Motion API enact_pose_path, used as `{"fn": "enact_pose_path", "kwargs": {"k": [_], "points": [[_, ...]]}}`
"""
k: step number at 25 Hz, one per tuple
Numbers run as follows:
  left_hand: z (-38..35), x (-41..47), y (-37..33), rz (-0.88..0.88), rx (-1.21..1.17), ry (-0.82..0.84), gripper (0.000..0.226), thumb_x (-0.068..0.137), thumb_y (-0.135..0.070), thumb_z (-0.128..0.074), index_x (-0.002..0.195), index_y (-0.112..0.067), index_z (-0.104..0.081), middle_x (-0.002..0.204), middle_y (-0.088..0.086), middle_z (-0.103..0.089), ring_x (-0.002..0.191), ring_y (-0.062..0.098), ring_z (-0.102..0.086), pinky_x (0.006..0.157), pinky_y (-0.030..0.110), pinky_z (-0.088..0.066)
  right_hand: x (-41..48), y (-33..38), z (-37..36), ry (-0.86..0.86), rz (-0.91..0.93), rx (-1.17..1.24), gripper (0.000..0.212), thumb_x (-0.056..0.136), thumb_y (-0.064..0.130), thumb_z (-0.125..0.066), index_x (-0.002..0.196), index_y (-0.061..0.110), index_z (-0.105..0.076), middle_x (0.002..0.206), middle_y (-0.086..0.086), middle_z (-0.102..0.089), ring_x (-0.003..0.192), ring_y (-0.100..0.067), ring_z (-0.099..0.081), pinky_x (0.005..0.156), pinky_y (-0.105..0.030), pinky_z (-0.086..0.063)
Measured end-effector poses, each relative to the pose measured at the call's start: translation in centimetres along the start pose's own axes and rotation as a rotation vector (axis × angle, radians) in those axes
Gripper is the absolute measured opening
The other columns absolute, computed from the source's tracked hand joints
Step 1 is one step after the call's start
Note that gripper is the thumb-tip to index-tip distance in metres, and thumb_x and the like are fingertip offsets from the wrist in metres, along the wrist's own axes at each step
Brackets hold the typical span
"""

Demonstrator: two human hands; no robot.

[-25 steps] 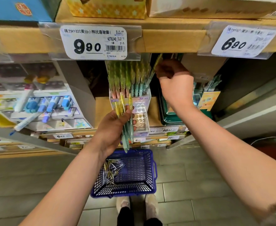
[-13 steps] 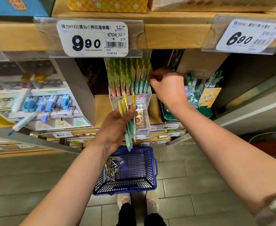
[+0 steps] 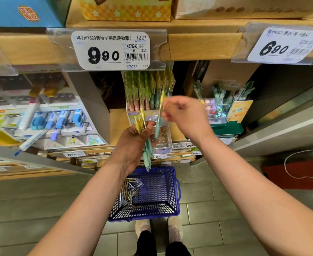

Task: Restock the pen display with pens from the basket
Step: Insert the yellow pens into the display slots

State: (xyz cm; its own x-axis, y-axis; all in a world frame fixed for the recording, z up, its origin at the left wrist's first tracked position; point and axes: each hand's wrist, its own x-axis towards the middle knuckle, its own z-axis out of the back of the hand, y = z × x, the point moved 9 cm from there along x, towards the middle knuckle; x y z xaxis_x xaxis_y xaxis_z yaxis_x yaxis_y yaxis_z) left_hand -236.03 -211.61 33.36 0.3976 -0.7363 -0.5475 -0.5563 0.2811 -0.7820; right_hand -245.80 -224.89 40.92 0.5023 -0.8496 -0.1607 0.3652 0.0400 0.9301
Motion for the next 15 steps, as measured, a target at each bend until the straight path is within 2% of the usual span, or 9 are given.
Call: {"fn": "enact_pose_path", "kwargs": {"k": [3, 5, 6, 7, 9, 10, 12, 13, 15], "points": [[0.8, 0.1, 0.3, 0.022, -0.084, -0.023, 0.020, 0.097, -0.015, -0.063, 0.113, -0.005, -0.069, 0.101, 0.005, -0.074, 0.080, 0.018, -0.072, 0.084, 0.035, -0.062, 0.9, 2.7, 3.1, -0.245, 0.148, -0.089, 0.012, 0.094, 0.024, -0.065, 0.087, 0.022, -0.074, 0.073, 0.004, -0.075, 0.074, -0.010, -0.074, 0.078, -0.041, -0.061], [0.8, -0.1, 0.3, 0.017, -0.083, -0.005, 0.024, 0.097, -0.015, -0.062, 0.117, -0.002, -0.066, 0.097, 0.006, -0.073, 0.079, 0.018, -0.074, 0.084, 0.037, -0.061, 1.0, 4.0, 3.6, -0.339, 0.231, -0.204, 0.014, 0.092, 0.024, -0.065, 0.097, 0.019, -0.077, 0.067, 0.015, -0.069, 0.067, -0.002, -0.069, 0.066, -0.022, -0.058], [0.8, -0.2, 0.3, 0.010, -0.077, 0.004, 0.027, 0.098, -0.015, -0.061, 0.120, 0.000, -0.065, 0.094, 0.007, -0.072, 0.079, 0.018, -0.074, 0.084, 0.037, -0.060, 0.9, 4.6, 3.4, -0.357, 0.279, -0.246, 0.017, 0.091, 0.024, -0.065, 0.104, 0.021, -0.077, 0.065, 0.020, -0.064, 0.063, 0.002, -0.065, 0.058, -0.010, -0.050], [0.7, -0.2, 0.2, 0.001, -0.074, 0.012, 0.028, 0.098, -0.015, -0.060, 0.121, 0.001, -0.064, 0.092, 0.007, -0.071, 0.079, 0.018, -0.074, 0.084, 0.036, -0.060, 0.8, 5.1, 3.0, -0.362, 0.318, -0.280, 0.020, 0.092, 0.023, -0.066, 0.108, 0.023, -0.077, 0.064, 0.021, -0.062, 0.057, 0.004, -0.061, 0.053, -0.006, -0.043], [0.7, -0.3, -0.1, -0.015, -0.084, 0.023, 0.031, 0.098, -0.014, -0.060, 0.123, 0.005, -0.062, 0.089, 0.006, -0.069, 0.078, 0.019, -0.073, 0.081, 0.035, -0.061, 0.9, 5.5, 2.2, -0.355, 0.368, -0.340, 0.022, 0.093, 0.023, -0.066, 0.112, 0.023, -0.076, 0.067, 0.010, -0.067, 0.052, 0.001, -0.057, 0.051, -0.006, -0.040], [0.7, -0.4, -0.1, -0.021, -0.089, 0.026, 0.032, 0.098, -0.014, -0.059, 0.123, 0.006, -0.062, 0.089, 0.007, -0.068, 0.078, 0.019, -0.072, 0.081, 0.035, -0.061, 1.1, 5.5, 1.8, -0.340, 0.376, -0.366, 0.022, 0.094, 0.024, -0.065, 0.114, 0.022, -0.075, 0.072, 0.004, -0.071, 0.055, -0.003, -0.059, 0.055, -0.009, -0.044], [0.8, -0.4, -0.3, -0.031, -0.093, 0.031, 0.031, 0.099, -0.013, -0.059, 0.123, 0.006, -0.062, 0.090, 0.008, -0.067, 0.079, 0.020, -0.071, 0.083, 0.036, -0.062, 1.5, 5.3, 1.2, -0.306, 0.363, -0.400, 0.023, 0.095, 0.025, -0.063, 0.115, 0.019, -0.075, 0.078, -0.003, -0.073, 0.063, -0.017, -0.063, 0.063, -0.026, -0.052], [0.8, -0.4, -0.3, -0.033, -0.095, 0.032, 0.030, 0.099, -0.012, -0.059, 0.122, 0.006, -0.062, 0.090, 0.008, -0.067, 0.079, 0.019, -0.071, 0.082, 0.036, -0.062, 1.6, 5.2, 1.1, -0.305, 0.359, -0.413, 0.022, 0.095, 0.025, -0.064, 0.112, 0.017, -0.076, 0.073, -0.003, -0.071, 0.059, -0.017, -0.061, 0.060, -0.027, -0.050], [0.9, -0.4, -0.3, -0.036, -0.095, 0.030, 0.029, 0.099, -0.011, -0.059, 0.122, 0.006, -0.062, 0.091, 0.008, -0.067, 0.079, 0.019, -0.070, 0.080, 0.034, -0.061, 1.4, 5.8, 1.1, -0.340, 0.382, -0.424, 0.017, 0.093, 0.023, -0.068, 0.102, 0.012, -0.078, 0.060, 0.003, -0.060, 0.047, -0.007, -0.051, 0.051, -0.020, -0.038]]}}
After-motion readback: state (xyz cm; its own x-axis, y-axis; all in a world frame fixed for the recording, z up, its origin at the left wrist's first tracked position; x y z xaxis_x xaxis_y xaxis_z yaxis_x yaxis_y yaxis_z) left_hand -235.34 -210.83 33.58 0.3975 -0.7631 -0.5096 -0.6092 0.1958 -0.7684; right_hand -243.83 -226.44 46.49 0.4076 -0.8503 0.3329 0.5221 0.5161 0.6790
